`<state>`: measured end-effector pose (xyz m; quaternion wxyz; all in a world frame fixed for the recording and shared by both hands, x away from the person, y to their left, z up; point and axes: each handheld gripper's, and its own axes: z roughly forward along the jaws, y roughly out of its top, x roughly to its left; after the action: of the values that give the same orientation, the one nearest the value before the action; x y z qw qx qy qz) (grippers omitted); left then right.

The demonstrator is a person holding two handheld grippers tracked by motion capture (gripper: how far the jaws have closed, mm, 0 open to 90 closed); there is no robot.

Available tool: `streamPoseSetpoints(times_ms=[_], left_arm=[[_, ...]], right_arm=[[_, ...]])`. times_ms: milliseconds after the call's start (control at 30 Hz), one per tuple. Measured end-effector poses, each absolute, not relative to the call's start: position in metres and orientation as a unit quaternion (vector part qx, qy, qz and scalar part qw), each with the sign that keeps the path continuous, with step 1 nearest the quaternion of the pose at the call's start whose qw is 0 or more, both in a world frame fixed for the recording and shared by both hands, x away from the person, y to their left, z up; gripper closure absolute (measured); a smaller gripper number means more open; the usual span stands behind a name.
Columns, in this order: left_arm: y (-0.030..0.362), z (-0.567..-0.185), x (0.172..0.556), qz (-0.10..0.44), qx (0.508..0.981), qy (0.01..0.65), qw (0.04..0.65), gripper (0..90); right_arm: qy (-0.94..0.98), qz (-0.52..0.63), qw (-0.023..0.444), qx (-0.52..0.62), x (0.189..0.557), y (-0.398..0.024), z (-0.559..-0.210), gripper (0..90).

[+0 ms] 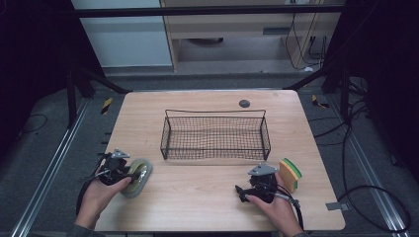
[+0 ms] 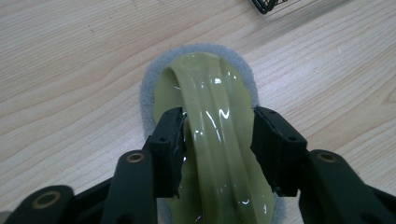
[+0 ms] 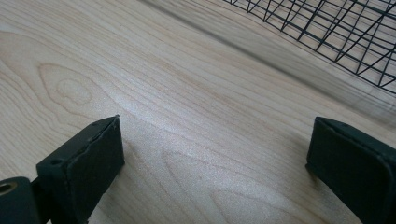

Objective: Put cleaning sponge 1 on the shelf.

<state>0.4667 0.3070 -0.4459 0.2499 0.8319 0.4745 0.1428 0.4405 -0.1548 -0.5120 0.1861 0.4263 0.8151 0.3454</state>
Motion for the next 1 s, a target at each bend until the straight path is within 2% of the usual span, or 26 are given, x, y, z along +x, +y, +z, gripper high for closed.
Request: streamPoseSetpoints(times_ms=[233, 667, 833, 1000], left_arm=[[0.311, -0.446, 0.467, 0.135, 0.83, 0.478, 0.252, 61.7], [0.305, -0.446, 0.469, 0.13, 0.838, 0.476, 0.232, 61.9], [0.304, -0.446, 0.47, 0.126, 0.844, 0.471, 0.224, 69.0], [0.3, -0.441, 0.473, 0.122, 0.864, 0.445, 0.203, 69.9]], right_arm=[[0.815, 0.345, 0.186, 0.426, 0.441, -0.155, -0.512, 4.0], [0.815, 0.347, 0.186, 0.425, 0.44, -0.155, -0.512, 4.0], [0.815, 0.347, 0.185, 0.425, 0.44, -0.155, -0.512, 4.0], [0.815, 0.347, 0.186, 0.426, 0.44, -0.155, -0.512, 4.1]])
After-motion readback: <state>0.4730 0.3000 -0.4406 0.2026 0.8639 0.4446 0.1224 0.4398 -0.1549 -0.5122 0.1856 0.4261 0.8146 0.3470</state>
